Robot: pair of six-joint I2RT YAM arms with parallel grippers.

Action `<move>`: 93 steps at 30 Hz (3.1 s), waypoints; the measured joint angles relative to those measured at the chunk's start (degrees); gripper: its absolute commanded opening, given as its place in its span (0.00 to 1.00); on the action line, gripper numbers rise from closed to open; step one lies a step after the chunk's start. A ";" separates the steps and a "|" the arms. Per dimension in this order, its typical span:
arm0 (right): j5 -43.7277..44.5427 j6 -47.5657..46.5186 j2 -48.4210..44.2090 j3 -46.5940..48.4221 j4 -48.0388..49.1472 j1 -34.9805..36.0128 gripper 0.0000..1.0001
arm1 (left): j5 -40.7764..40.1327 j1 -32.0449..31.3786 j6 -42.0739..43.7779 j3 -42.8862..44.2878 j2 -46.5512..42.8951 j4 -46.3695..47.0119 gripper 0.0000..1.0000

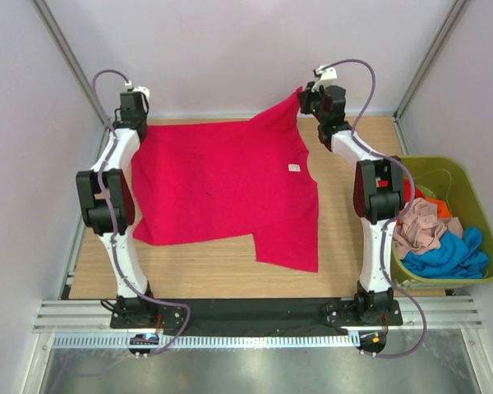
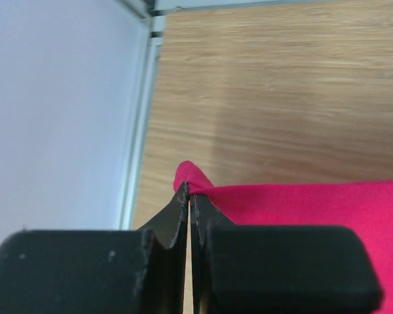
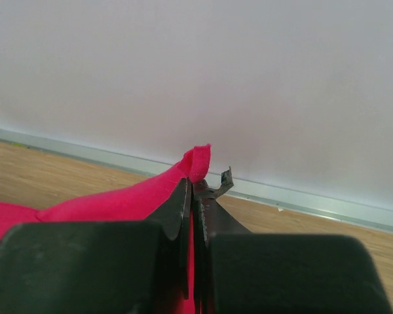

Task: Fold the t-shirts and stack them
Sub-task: Flatten the tshirt out, then fold the tshirt

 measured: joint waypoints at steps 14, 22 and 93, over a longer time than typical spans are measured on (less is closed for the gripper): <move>2.01 -3.41 -40.35 -8.90 -12.28 0.13 0.01 | -5.01 -6.99 -3.41 -9.53 -36.13 -6.75 0.00; -0.24 -7.34 -69.22 -9.25 -24.17 0.13 0.01 | 0.37 -9.42 -7.69 -12.44 -62.25 -9.73 0.01; -11.85 -18.25 -3.56 -11.54 0.68 -2.58 0.01 | 5.05 1.05 3.19 -3.96 6.47 4.07 0.00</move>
